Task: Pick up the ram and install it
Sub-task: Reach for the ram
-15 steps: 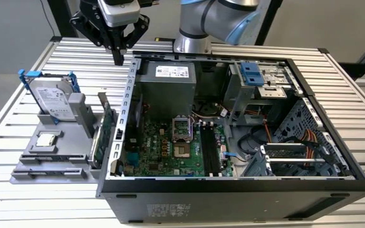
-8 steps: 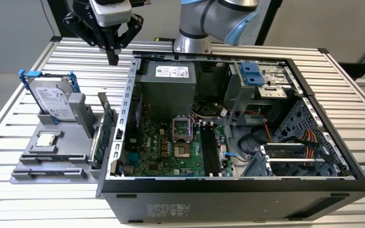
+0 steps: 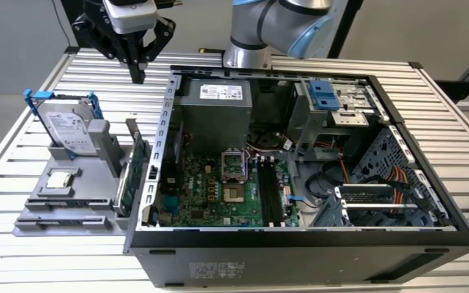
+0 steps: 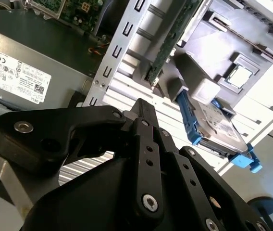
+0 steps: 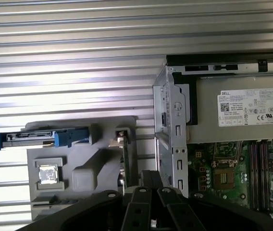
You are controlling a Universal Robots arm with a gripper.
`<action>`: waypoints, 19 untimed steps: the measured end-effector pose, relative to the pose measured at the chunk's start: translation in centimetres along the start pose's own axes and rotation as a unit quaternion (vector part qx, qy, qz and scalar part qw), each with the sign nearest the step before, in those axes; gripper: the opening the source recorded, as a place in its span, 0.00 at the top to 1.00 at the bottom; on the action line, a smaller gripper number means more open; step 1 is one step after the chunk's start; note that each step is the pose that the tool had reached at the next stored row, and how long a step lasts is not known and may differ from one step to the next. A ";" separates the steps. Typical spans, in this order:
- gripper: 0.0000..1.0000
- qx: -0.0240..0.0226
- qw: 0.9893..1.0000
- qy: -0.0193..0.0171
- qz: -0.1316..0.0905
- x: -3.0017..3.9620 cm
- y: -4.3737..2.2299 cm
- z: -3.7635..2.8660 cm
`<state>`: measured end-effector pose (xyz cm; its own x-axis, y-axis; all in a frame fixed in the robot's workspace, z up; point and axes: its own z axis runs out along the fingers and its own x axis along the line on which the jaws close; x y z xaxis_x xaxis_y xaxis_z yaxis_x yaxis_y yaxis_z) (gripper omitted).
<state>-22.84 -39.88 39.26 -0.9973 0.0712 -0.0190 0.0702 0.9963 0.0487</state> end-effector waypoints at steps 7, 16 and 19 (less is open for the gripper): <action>1.00 0.000 1.000 0.000 0.000 0.89 -0.06 -0.02; 1.00 0.000 1.000 0.000 0.000 2.08 -0.15 -0.04; 1.00 0.000 1.000 0.000 0.000 2.45 -0.17 -0.05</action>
<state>-25.30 -39.88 39.26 -0.9973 0.0710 -0.0189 0.0700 0.9964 0.0487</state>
